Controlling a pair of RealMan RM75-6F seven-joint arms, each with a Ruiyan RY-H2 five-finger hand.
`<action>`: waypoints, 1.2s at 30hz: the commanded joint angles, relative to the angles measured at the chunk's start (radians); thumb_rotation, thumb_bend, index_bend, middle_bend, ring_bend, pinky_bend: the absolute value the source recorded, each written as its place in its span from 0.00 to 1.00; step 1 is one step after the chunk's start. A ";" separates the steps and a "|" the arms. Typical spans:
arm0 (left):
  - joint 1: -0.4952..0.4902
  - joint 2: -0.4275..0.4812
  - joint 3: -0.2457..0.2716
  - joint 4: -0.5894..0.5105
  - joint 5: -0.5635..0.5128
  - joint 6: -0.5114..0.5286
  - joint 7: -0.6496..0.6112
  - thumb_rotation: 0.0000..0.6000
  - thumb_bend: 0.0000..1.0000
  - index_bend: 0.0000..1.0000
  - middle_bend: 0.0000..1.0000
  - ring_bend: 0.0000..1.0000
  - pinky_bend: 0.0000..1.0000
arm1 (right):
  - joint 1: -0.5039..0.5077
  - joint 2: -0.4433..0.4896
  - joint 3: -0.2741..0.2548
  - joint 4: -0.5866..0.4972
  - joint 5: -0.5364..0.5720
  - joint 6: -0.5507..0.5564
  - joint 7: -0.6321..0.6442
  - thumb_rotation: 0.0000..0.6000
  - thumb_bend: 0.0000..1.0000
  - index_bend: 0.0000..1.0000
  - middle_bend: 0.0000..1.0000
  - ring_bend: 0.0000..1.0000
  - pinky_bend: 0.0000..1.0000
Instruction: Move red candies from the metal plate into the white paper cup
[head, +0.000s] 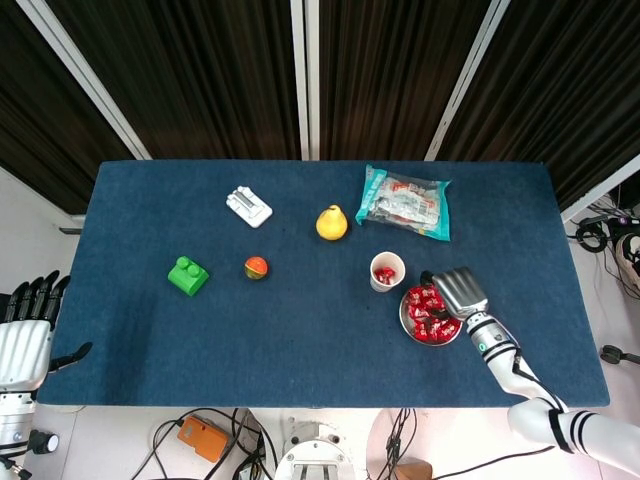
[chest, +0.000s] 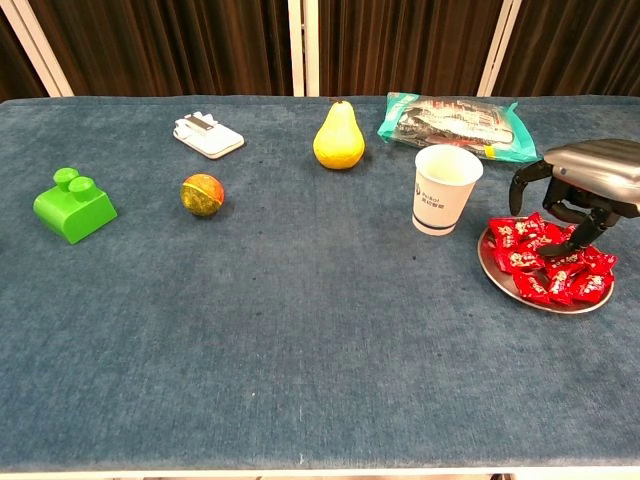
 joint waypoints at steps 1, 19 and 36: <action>0.000 -0.001 0.000 0.002 -0.001 -0.001 -0.002 1.00 0.00 0.00 0.00 0.00 0.00 | 0.007 -0.011 0.004 0.009 0.002 -0.010 -0.001 1.00 0.35 0.48 0.94 1.00 1.00; 0.010 -0.010 0.006 0.027 -0.007 0.002 -0.023 1.00 0.00 0.00 0.00 0.00 0.00 | 0.033 -0.080 0.008 0.067 -0.017 -0.038 0.008 1.00 0.40 0.61 0.94 1.00 1.00; 0.011 -0.011 0.005 0.032 -0.008 0.001 -0.028 1.00 0.00 0.00 0.00 0.00 0.00 | 0.018 -0.050 0.033 0.044 -0.017 0.002 0.033 1.00 0.55 0.69 0.94 1.00 1.00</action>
